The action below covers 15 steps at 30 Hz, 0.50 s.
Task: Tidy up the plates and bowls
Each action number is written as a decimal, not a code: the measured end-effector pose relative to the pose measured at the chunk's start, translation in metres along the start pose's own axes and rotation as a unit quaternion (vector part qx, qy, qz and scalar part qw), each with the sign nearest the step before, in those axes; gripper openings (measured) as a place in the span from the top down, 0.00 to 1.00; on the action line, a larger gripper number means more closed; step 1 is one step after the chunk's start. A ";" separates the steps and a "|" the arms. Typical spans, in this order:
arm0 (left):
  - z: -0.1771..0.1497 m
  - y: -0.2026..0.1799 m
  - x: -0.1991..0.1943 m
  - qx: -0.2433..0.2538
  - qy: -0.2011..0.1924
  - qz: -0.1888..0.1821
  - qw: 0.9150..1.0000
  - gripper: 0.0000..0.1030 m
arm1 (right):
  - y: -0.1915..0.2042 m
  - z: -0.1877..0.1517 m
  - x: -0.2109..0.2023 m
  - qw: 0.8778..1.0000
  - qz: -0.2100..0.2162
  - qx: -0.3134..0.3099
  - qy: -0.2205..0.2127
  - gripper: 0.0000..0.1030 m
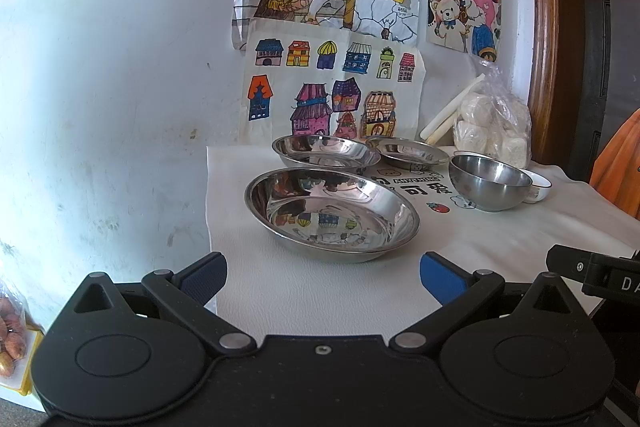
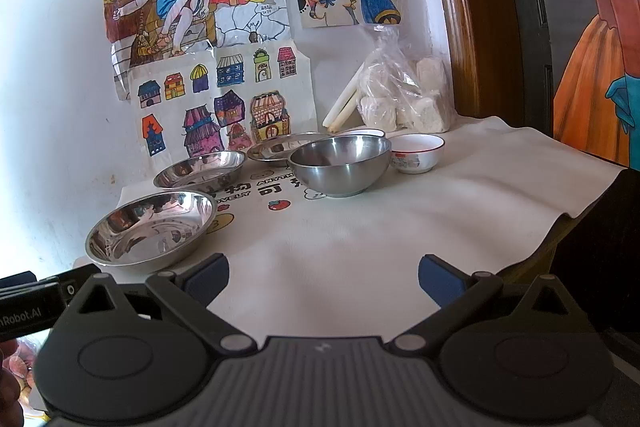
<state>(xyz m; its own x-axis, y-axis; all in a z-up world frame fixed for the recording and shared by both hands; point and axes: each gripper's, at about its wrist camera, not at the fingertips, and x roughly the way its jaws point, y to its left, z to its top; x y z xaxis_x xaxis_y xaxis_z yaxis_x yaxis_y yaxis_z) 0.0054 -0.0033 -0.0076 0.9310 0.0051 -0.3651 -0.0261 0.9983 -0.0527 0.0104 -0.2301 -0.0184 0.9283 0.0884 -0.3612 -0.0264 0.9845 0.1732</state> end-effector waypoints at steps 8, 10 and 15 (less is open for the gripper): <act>-0.001 0.001 0.000 0.000 0.000 0.000 1.000 0.01 | 0.000 0.000 0.000 1.000 0.000 0.001 0.001 0.00; 0.000 0.001 -0.001 0.000 0.000 0.000 1.000 0.01 | 0.000 0.000 0.000 1.000 0.000 0.001 0.000 0.00; -0.001 0.001 0.000 0.000 0.000 0.000 1.000 0.01 | 0.000 -0.001 0.001 1.000 0.000 0.001 0.001 0.00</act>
<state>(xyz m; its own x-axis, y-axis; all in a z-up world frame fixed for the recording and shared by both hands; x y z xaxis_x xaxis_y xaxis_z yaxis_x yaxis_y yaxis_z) 0.0055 -0.0027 -0.0085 0.9307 0.0047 -0.3658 -0.0257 0.9983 -0.0527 0.0106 -0.2302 -0.0195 0.9272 0.0896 -0.3636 -0.0263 0.9841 0.1756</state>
